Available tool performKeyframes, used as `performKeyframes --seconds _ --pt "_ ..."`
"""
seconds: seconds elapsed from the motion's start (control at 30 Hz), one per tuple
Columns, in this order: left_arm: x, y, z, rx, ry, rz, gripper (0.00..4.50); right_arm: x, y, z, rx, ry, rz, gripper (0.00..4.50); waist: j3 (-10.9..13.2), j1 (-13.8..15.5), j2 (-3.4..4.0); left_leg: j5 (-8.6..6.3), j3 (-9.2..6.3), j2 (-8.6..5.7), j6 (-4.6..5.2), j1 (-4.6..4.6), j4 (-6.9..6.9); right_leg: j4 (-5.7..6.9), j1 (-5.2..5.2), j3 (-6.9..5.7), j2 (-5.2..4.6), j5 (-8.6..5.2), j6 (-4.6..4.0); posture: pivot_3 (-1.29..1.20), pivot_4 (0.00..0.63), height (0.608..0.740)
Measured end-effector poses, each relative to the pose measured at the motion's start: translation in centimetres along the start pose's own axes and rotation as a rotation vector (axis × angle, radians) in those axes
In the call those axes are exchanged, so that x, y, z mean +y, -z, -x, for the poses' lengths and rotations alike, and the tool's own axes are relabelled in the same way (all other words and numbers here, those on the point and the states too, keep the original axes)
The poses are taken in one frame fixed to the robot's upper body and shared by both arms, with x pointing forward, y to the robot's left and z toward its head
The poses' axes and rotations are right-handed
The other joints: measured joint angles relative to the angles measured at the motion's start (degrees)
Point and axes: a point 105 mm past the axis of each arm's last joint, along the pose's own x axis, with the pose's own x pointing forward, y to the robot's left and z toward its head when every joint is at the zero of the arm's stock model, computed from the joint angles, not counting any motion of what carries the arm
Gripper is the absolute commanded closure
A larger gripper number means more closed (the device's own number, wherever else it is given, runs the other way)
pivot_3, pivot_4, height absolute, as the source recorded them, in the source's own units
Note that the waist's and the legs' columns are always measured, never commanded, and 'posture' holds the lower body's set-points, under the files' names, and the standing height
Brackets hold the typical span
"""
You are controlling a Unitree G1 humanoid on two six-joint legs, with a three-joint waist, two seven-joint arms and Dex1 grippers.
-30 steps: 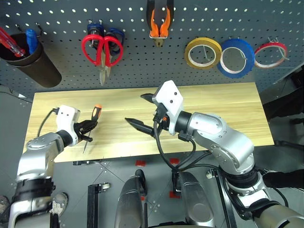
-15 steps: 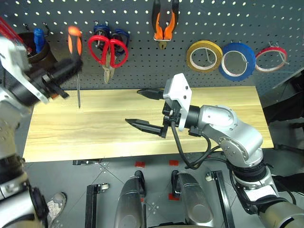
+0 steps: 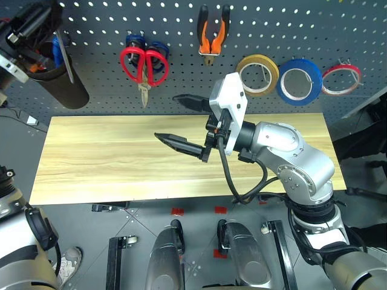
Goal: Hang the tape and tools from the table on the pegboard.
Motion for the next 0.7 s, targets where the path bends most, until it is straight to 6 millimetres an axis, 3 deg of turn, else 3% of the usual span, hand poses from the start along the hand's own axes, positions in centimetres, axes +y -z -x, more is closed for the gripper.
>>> performKeyframes --seconds 0.13,0.23,0.4,0.7 --pt "-0.8 0.1 -0.7 -0.034 -0.044 -0.038 4.01 -0.2 -0.2 -0.4 -0.009 0.005 -0.007 0.00 -0.34 0.15 -0.15 0.01 -0.08 0.00 0.01 -0.01 0.13 0.16 0.03 -0.02 0.00 0.00 0.00 -0.17 0.254 0.740" --pt "-0.3 0.2 -0.9 -0.067 -0.123 -0.062 4.01 -0.3 -0.8 -0.8 -0.031 0.002 0.005 0.00 -0.40 0.08 -0.20 0.03 -0.12 0.01 0.03 -0.01 0.25 0.35 0.01 -0.02 0.00 0.00 0.00 -0.17 0.248 0.740" --pt "0.4 -1.8 -1.1 -0.162 -0.224 -0.182 4.01 -0.8 -1.6 -1.6 -0.053 0.018 -0.004 0.00 -0.74 -0.15 -0.31 0.03 -0.11 0.04 0.03 -0.01 0.35 0.57 -0.03 -0.01 0.01 0.00 0.00 -0.17 0.244 0.740" --pt "1.2 -3.0 -0.9 -0.211 -0.326 -0.263 4.01 -1.7 -1.5 -2.4 -0.006 0.066 -0.044 0.00 -1.71 -0.03 -0.35 0.02 -0.29 0.04 0.05 -0.11 0.88 0.81 0.04 0.02 0.01 0.01 -0.01 -0.17 0.235 0.740"
